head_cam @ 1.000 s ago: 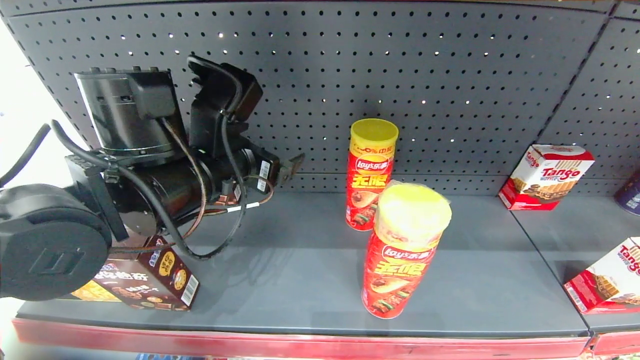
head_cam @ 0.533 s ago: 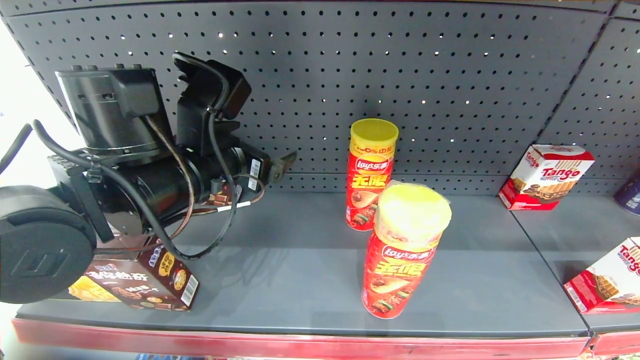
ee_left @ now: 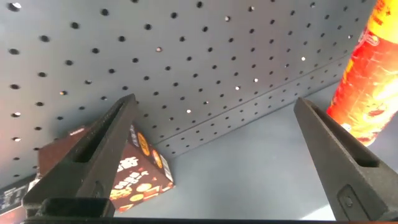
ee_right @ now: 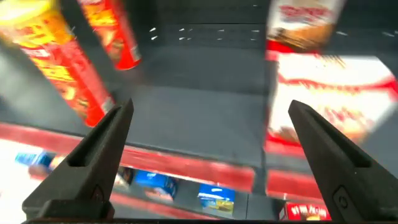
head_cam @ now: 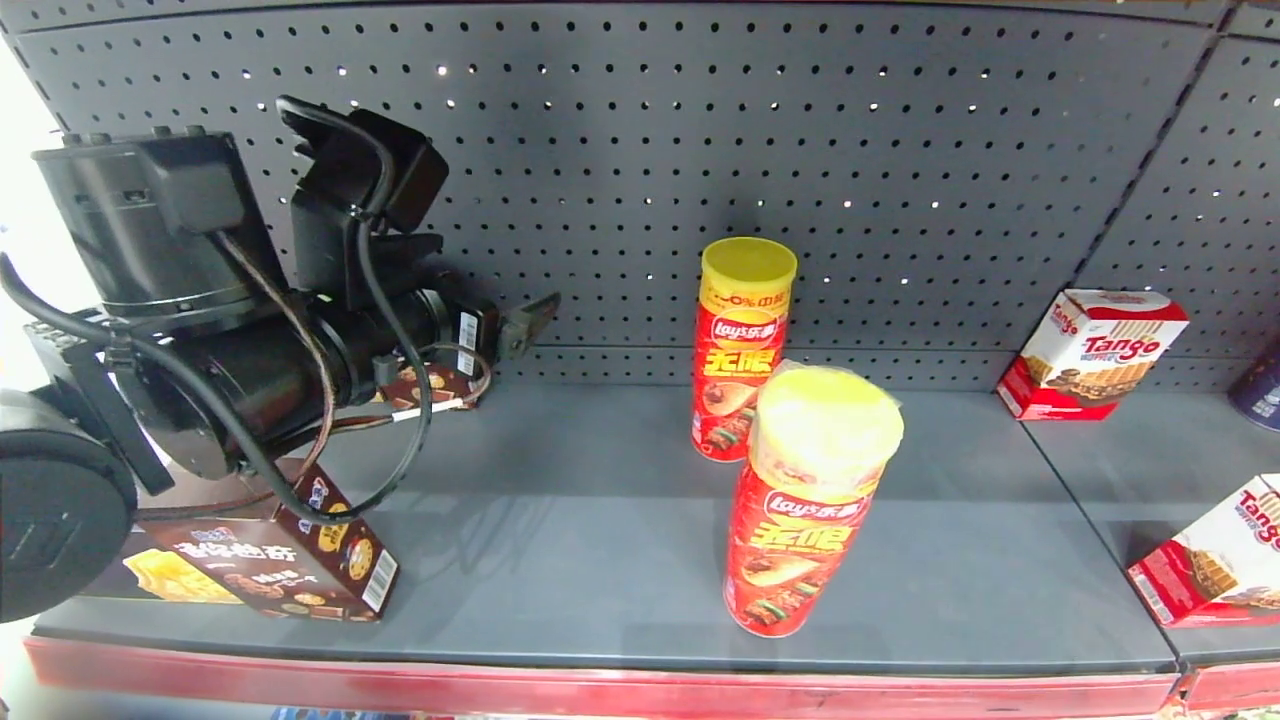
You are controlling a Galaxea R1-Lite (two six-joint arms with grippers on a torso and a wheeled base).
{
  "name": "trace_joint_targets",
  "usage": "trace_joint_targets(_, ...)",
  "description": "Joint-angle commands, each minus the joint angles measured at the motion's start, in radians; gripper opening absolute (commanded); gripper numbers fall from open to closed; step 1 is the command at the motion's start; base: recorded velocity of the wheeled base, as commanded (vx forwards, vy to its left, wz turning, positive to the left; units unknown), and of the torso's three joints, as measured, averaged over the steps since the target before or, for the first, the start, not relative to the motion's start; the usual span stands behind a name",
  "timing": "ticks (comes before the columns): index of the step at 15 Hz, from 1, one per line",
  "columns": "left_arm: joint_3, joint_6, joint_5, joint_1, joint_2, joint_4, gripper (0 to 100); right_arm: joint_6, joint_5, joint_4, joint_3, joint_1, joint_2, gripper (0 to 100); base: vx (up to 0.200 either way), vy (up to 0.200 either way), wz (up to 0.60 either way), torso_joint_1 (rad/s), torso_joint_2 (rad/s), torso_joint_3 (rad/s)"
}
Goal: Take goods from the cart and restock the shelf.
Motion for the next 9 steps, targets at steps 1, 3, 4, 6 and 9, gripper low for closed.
trace_joint_targets(1,0.009,-0.001,0.002,0.003,0.008,-0.012,100,-0.087,0.06,-0.045,-0.147,0.094,0.395,100,0.0,0.0,0.0,0.0,0.0,0.0)
trace_joint_targets(3,0.029,0.0,0.0,0.003,0.008,-0.037,100,-0.11,0.062,-0.07,-0.184,0.11,0.481,100,0.0,0.0,0.0,0.0,0.0,0.0)
trace_joint_targets(4,0.043,0.0,0.0,0.003,0.02,-0.067,100,-0.135,0.065,-0.101,-0.209,0.163,0.589,100,0.0,0.0,0.0,0.0,0.0,0.0)
trace_joint_targets(6,0.037,0.0,0.0,0.003,0.022,-0.069,100,-0.139,0.063,-0.136,-0.215,0.198,0.695,100,0.0,0.0,0.0,0.0,0.0,0.0)
trace_joint_targets(9,0.04,0.0,0.0,0.004,0.022,-0.07,100,-0.141,0.056,-0.156,-0.247,0.278,0.813,100,0.0,0.0,0.0,0.0,0.0,0.0)
